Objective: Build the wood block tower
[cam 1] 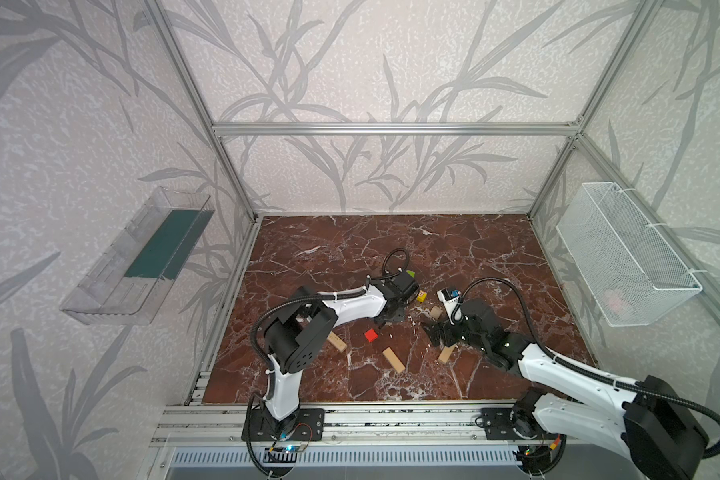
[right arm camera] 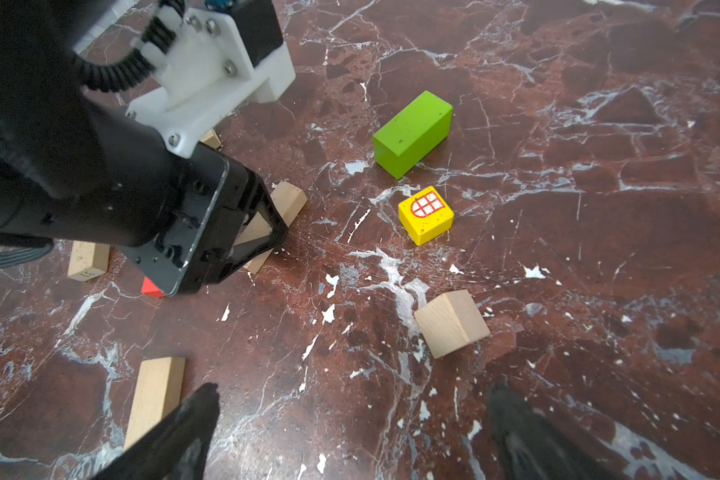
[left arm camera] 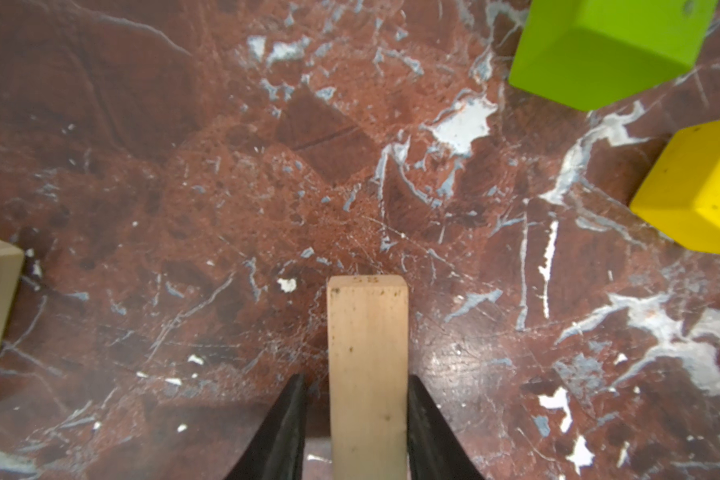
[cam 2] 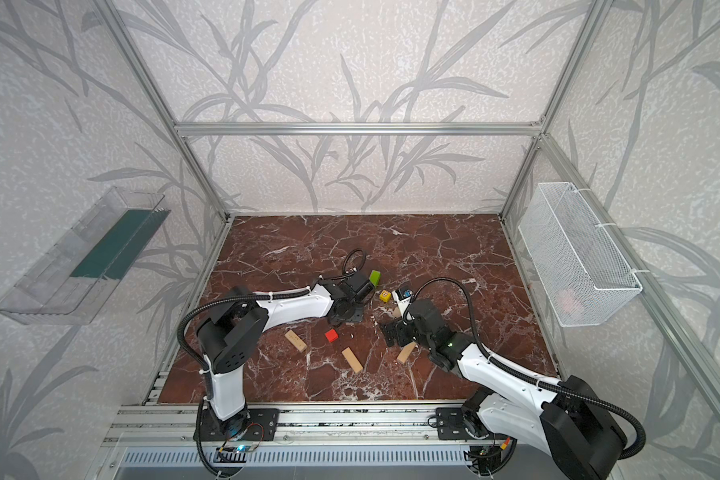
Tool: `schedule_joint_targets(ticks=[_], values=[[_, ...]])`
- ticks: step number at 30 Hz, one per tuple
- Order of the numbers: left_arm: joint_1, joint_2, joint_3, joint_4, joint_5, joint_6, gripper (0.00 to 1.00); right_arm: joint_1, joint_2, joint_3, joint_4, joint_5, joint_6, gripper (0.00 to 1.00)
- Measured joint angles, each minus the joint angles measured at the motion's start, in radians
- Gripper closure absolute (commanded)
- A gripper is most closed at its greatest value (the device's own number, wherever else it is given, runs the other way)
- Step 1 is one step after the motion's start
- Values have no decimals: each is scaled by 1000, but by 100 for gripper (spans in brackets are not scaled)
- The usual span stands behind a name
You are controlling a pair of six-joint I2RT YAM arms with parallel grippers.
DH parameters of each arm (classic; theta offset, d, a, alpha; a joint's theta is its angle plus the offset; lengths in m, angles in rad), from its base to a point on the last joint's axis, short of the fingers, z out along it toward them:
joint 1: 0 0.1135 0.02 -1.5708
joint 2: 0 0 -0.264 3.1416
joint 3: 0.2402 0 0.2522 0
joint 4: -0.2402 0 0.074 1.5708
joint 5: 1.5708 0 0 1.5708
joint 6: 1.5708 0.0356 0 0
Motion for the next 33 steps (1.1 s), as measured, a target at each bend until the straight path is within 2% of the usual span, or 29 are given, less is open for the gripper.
schedule_joint_targets(ticks=[10, 14, 25, 33], values=[[-1, 2, 2, -6, -10, -24, 66, 0, 0, 0, 0, 0, 0, 1], [-2, 2, 4, -8, -8, -24, 61, 0, 0, 0, 0, 0, 0, 1], [-3, -18, 28, -65, -15, 9, 35, 0, 0, 0, -5, 56, 24, 1], [-3, -196, 6, -77, -19, 44, 18, 0, -17, 2, -27, 84, 84, 1]])
